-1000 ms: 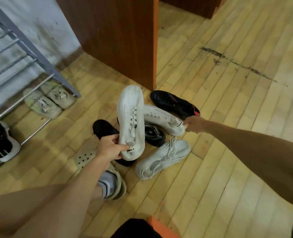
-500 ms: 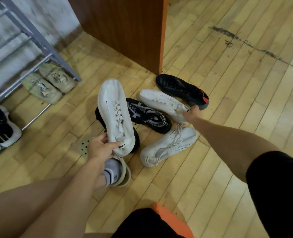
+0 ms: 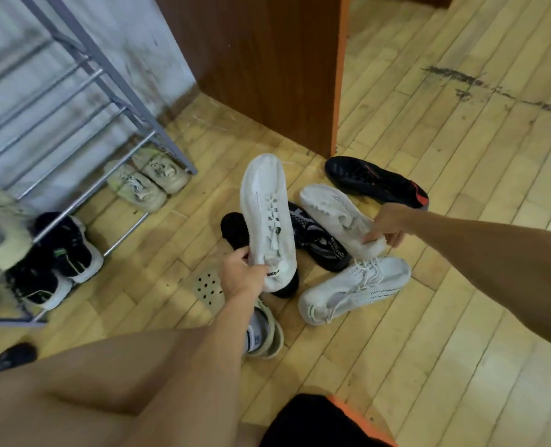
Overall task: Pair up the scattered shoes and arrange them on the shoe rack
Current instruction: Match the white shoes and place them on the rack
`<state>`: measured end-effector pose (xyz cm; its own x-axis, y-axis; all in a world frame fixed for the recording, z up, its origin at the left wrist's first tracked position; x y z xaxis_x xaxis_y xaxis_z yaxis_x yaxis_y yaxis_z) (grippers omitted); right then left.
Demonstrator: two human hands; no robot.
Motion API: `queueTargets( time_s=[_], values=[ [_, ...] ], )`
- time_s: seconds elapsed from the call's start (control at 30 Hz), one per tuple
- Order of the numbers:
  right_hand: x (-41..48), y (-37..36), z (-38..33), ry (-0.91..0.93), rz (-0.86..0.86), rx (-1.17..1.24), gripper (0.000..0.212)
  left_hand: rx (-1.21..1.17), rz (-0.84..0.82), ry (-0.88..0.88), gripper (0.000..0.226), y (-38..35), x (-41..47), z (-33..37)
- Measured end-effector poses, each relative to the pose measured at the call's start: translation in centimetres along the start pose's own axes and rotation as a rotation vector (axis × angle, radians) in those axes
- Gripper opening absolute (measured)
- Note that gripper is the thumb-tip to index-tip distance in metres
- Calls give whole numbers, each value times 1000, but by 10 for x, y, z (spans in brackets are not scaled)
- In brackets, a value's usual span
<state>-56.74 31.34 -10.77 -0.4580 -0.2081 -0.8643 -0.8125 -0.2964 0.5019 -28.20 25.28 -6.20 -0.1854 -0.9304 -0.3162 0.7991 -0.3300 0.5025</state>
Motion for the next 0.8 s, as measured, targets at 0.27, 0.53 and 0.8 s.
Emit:
queueTargets(
  time_s=[0.27,0.53,0.8],
  values=[
    [-52,29,-26,109,161,145,32,-400,94,160,25,10,-5,15],
    [-111,42,-105,435,77,305,15,-517,251,187,30,103,24,12],
    [-152,-3,-219,511,-152,397,61,-543,445,132,15,202,66,28]
  ],
)
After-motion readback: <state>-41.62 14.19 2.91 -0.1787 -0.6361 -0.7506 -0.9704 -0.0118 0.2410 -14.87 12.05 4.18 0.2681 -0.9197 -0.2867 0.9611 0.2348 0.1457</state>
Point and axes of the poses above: each hand's wrist, its own x-axis towards the middle knuckle, its own y-axis out of the back of the hand, z = x × y, the point moved 1 cm from there along x, towards the middle knuckle, and after that the axes turned 14 degrees about -y, right-handed, at the moved point
